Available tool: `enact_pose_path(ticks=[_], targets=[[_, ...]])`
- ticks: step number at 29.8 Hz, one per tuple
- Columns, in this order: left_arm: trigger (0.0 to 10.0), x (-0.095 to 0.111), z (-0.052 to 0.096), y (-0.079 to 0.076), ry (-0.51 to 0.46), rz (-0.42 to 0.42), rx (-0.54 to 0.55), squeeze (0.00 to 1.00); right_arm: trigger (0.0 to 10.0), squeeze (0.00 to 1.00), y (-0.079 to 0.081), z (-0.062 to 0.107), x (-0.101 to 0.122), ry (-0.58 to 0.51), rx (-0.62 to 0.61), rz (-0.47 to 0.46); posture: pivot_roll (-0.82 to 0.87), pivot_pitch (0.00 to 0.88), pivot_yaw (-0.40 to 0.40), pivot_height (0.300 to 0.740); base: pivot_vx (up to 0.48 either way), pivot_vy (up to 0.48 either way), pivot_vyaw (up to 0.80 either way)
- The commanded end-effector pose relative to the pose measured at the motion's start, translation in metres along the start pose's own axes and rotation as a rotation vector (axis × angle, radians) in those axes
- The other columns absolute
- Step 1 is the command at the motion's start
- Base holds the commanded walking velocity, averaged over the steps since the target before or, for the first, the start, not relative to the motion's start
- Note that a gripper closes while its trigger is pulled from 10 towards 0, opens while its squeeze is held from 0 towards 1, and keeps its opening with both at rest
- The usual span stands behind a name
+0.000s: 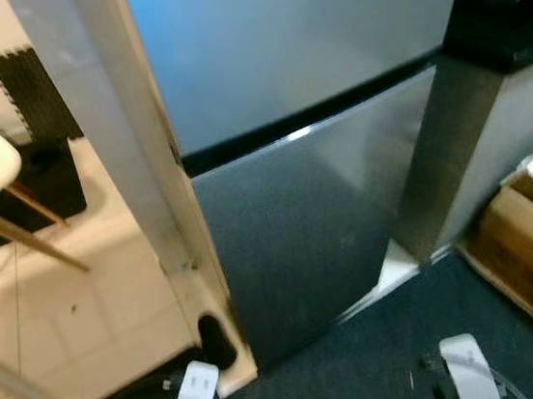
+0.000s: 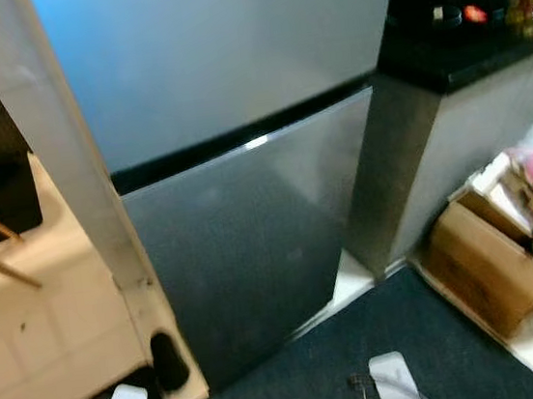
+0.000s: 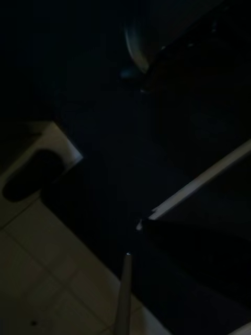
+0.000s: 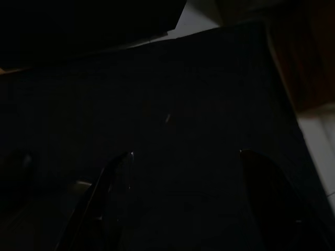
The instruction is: Restocking fridge
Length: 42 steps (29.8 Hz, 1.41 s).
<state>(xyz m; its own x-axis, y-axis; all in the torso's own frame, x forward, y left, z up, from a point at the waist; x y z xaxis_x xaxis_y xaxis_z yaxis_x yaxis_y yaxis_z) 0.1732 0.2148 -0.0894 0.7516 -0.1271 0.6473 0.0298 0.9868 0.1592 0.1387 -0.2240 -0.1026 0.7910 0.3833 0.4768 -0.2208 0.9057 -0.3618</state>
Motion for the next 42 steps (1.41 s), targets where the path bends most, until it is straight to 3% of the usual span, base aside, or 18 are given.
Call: enact_pose_path(ticks=[1, 42], targets=[[10.0, -0.0126, 0.0035, 0.0016, 0.045, 0.003, 0.006, 0.0, 10.0, 0.0, -0.0003, -0.0021, 0.0086, -0.024, -0.005, -0.014, -0.04, 0.0, -0.038, 0.74, 0.0, 0.0, 0.8], [10.0, -0.0224, 0.0062, 0.0013, 0.085, 0.004, 0.006, 0.0, 10.0, 0.0, 0.0008, -0.0015, 0.0069, -0.019, -0.003, -0.017, -0.05, 0.0, -0.038, 0.74, 0.0, 0.0, 0.8]])
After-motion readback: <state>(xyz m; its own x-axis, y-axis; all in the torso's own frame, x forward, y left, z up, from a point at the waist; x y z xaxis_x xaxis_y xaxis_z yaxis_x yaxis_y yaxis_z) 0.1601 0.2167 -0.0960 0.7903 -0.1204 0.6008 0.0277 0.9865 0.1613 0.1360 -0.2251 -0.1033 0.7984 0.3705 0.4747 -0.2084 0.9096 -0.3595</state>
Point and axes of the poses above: a point about 5 cm out from each wrist's last joint towards the gripper, its own z axis pointing back from the gripper into the wrist, its own x axis along the axis of the wrist's last joint, y = z × x, the point moved 1 cm from there along -z, pointing out of the wrist towards the gripper, and after that the axes turned 12 degrees about z, right-handed, at the moved point
